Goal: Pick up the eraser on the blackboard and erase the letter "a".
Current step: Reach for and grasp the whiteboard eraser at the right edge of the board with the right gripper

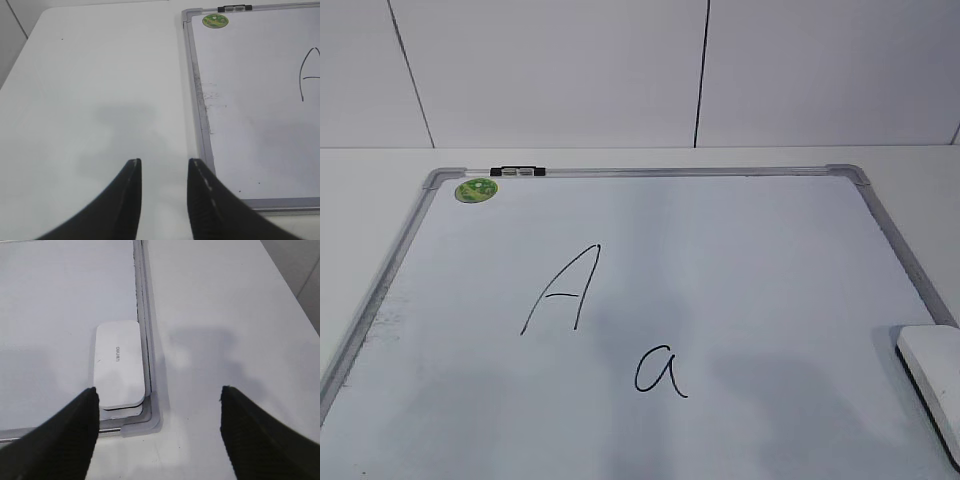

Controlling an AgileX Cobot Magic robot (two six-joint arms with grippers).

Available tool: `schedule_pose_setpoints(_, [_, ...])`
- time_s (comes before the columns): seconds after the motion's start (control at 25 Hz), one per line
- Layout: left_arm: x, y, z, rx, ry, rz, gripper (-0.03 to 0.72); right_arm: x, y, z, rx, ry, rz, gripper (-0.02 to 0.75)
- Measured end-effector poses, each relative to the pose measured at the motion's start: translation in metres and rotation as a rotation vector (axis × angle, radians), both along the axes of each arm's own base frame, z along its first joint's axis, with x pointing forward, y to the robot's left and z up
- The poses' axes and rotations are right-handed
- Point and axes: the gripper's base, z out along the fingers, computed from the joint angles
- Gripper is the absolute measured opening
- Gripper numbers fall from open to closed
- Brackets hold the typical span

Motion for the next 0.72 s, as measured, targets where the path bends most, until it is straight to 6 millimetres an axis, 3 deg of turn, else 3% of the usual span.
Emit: schedule_pose_setpoints(0.72, [0.0, 0.0, 0.0, 0.0, 0.0, 0.0, 0.235, 0.0002, 0.0002, 0.0, 0.005, 0.0, 0.027, 0.576])
